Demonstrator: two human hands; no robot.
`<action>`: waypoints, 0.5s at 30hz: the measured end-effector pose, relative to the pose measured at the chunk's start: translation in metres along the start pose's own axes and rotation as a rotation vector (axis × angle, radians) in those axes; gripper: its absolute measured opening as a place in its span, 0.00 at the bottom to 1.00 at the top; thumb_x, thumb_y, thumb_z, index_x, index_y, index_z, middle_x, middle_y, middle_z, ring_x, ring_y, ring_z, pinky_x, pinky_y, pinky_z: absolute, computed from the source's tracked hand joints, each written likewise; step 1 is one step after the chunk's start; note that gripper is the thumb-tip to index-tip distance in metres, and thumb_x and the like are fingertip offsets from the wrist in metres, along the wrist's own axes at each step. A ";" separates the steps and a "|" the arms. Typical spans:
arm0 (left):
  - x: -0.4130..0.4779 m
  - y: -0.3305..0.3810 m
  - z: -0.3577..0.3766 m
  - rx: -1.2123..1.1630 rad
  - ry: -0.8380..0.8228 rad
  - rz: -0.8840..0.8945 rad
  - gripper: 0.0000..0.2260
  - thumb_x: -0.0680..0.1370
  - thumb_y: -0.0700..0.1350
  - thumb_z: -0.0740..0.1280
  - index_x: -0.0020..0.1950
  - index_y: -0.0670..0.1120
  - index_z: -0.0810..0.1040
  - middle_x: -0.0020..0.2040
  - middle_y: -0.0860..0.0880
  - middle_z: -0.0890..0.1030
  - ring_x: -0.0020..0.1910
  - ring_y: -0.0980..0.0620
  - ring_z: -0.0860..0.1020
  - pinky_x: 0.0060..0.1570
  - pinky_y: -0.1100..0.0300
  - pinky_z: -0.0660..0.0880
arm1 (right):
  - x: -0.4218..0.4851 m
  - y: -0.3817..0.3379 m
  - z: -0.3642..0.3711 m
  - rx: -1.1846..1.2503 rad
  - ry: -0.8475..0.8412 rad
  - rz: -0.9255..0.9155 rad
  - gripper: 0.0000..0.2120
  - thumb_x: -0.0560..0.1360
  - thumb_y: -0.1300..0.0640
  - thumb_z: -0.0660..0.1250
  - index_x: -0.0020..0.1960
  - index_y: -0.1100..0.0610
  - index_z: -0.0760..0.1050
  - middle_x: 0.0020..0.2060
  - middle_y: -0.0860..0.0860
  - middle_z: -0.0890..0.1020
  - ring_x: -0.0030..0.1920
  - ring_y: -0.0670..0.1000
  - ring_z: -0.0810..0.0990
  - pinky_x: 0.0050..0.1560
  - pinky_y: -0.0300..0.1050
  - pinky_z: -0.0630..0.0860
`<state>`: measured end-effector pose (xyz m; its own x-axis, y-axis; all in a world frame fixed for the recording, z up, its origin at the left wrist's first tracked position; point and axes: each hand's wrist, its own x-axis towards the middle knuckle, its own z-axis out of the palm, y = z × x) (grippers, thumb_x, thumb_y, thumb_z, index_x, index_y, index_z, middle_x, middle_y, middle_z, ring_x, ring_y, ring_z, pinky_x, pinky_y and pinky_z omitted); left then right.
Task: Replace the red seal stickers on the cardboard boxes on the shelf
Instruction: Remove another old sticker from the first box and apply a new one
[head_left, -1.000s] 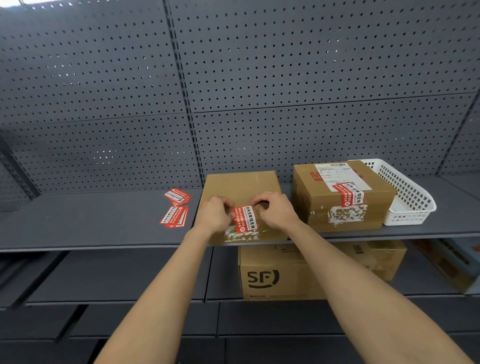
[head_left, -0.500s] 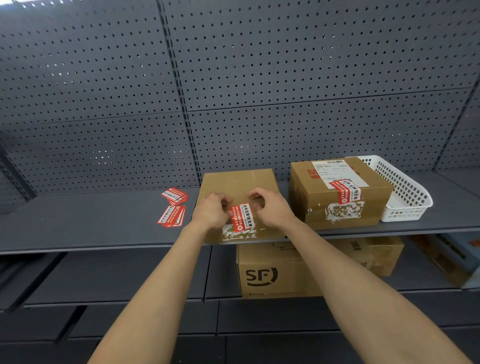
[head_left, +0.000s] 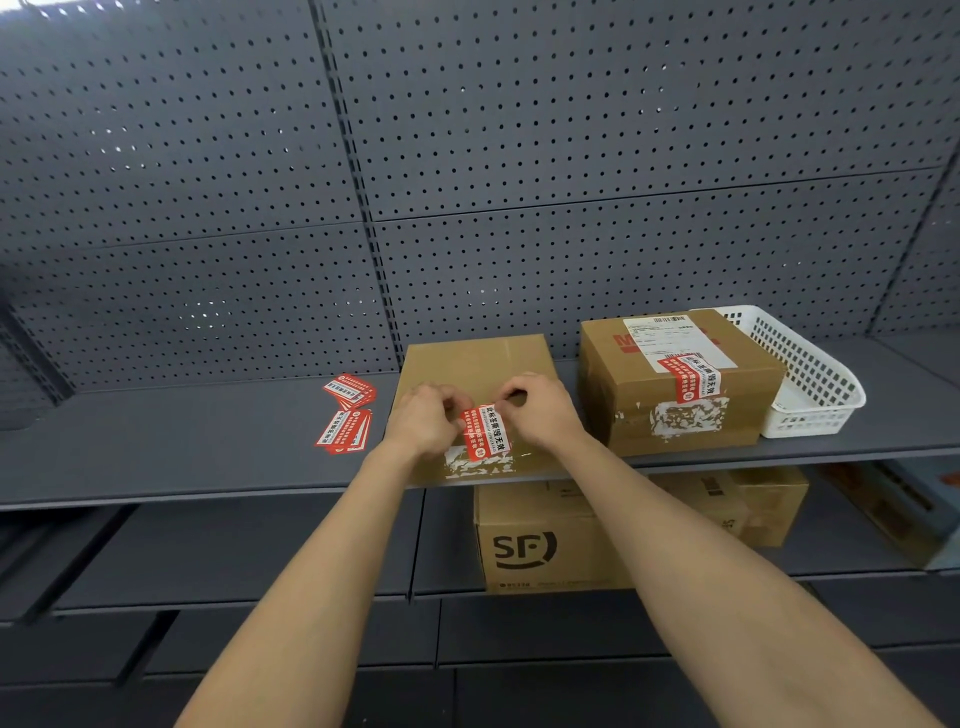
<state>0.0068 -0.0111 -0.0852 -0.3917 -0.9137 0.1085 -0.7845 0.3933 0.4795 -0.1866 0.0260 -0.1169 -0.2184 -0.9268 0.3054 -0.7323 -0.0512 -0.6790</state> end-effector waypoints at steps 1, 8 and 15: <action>0.000 0.000 0.000 -0.006 0.000 -0.001 0.10 0.80 0.43 0.76 0.60 0.54 0.85 0.59 0.54 0.77 0.65 0.49 0.78 0.68 0.47 0.77 | 0.001 0.000 0.001 0.009 0.005 0.014 0.03 0.80 0.56 0.74 0.53 0.54 0.86 0.52 0.47 0.84 0.51 0.45 0.80 0.43 0.32 0.69; 0.006 0.007 -0.003 0.071 -0.086 -0.016 0.23 0.81 0.42 0.73 0.74 0.61 0.77 0.69 0.47 0.77 0.73 0.45 0.74 0.75 0.43 0.72 | 0.002 -0.003 0.010 -0.014 0.057 0.064 0.04 0.81 0.57 0.72 0.48 0.54 0.86 0.50 0.47 0.83 0.49 0.47 0.82 0.50 0.44 0.81; 0.007 0.022 -0.008 0.245 -0.212 -0.032 0.24 0.84 0.48 0.69 0.76 0.69 0.70 0.70 0.44 0.71 0.76 0.40 0.66 0.78 0.38 0.64 | 0.002 -0.002 0.009 -0.043 0.027 0.041 0.08 0.83 0.58 0.68 0.47 0.53 0.84 0.51 0.46 0.81 0.49 0.47 0.81 0.50 0.44 0.80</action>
<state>-0.0098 -0.0100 -0.0666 -0.4364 -0.8942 -0.0997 -0.8803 0.4015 0.2529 -0.1798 0.0215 -0.1208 -0.2654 -0.9174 0.2966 -0.7496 0.0028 -0.6619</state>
